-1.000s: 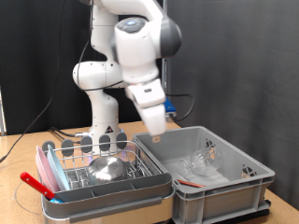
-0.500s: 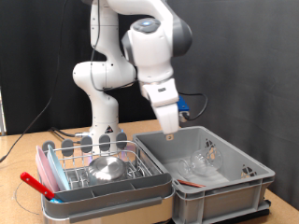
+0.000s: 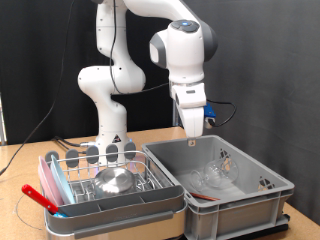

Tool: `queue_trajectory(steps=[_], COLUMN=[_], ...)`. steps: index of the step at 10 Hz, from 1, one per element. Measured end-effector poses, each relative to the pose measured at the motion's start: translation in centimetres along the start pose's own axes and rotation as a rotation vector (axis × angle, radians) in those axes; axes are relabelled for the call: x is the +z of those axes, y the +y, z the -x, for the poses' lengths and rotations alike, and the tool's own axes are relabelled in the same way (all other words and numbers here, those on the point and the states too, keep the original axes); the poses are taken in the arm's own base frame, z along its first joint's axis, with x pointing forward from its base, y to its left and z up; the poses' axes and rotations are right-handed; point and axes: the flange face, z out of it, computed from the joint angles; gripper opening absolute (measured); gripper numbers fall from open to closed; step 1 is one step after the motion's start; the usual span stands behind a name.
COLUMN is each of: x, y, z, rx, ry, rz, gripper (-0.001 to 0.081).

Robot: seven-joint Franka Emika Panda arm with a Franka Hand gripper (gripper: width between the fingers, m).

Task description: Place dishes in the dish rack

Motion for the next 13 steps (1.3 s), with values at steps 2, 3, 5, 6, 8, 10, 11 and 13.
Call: queue_trajectory(steps=[2, 3, 5, 6, 8, 10, 11, 13], x=[0.2, 0.6, 2.1, 2.9, 3.3, 3.6, 3.8, 4.7], y=[-0.1, -0.8, -3.4, -4.7, -5.2, -5.2, -5.2, -5.2], z=[-0.3, -1.0, -3.0, -3.8, -4.4, -4.2, -4.6, -6.1], rx=[0.081, 0.158, 0.258, 0.257, 0.261, 0.291, 0.311, 0.353], ry=[0.01, 0.033, 0.07, 0.069, 0.067, 0.03, 0.024, 0.028], rz=[-0.018, -0.005, 0.033, 0.058, 0.068, 0.037, 0.021, 0.003], gripper=[0.0808, 0.0808, 0.0808, 0.0808, 0.0808, 0.0808, 0.0808, 0.0808])
